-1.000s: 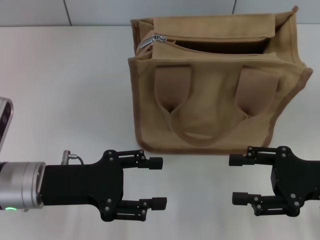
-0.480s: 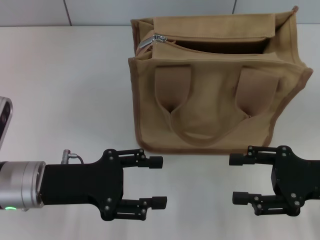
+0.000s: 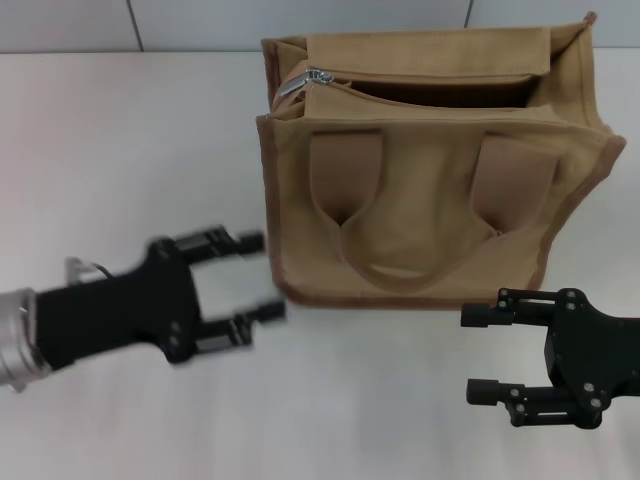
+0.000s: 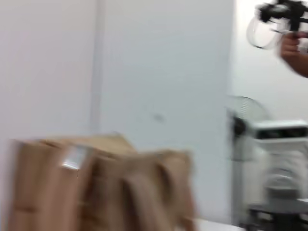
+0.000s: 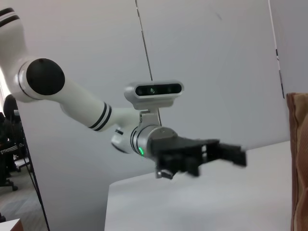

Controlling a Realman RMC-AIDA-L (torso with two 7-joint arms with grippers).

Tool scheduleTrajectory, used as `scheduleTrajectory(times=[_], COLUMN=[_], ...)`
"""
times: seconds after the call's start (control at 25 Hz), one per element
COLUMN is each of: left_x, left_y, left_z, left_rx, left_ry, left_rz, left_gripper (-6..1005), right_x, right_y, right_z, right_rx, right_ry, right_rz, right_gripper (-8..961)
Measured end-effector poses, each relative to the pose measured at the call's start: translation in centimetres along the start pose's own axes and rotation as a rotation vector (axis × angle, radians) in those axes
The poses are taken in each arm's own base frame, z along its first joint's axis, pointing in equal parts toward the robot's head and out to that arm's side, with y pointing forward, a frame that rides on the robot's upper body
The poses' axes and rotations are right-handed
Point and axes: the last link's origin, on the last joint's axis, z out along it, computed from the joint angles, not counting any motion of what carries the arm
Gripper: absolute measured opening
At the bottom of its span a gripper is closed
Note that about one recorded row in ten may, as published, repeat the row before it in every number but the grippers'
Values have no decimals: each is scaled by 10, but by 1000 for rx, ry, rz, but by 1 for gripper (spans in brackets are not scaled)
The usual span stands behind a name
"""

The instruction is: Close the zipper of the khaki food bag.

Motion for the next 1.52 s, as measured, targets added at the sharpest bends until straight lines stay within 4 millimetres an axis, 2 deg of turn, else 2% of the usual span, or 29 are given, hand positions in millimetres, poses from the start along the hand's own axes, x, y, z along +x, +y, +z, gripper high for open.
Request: scheduleTrajectory(times=[0.16, 0.2, 0.28, 0.36, 0.4, 0.72, 1.08, 1.52], left_x=[1, 2, 2, -2, -3, -2, 10, 10], left_y=[-4, -11, -11, -36, -40, -46, -59, -64], left_z=[-5, -13, -13, -17, -16, -12, 8, 21], left_rx=[59, 149, 149, 370, 392, 404, 387, 346], left_ry=[20, 47, 47, 67, 57, 44, 68, 26], left_rz=[23, 57, 57, 130, 139, 159, 203, 201], left_gripper=[705, 704, 702, 699, 698, 688, 678, 664], right_x=[0, 0, 0, 0, 0, 1, 1, 0], right_y=[0, -1, -1, 0, 0, 1, 1, 0], right_z=[0, 0, 0, 0, -1, -4, -5, -7], right_rx=[3, 4, 5, 5, 7, 23, 30, 41], right_ry=[1, 1, 1, 0, -2, -10, -16, -24], right_rz=[0, -1, -1, -1, -1, 6, 5, 4], right_gripper=[681, 679, 677, 675, 673, 664, 653, 640])
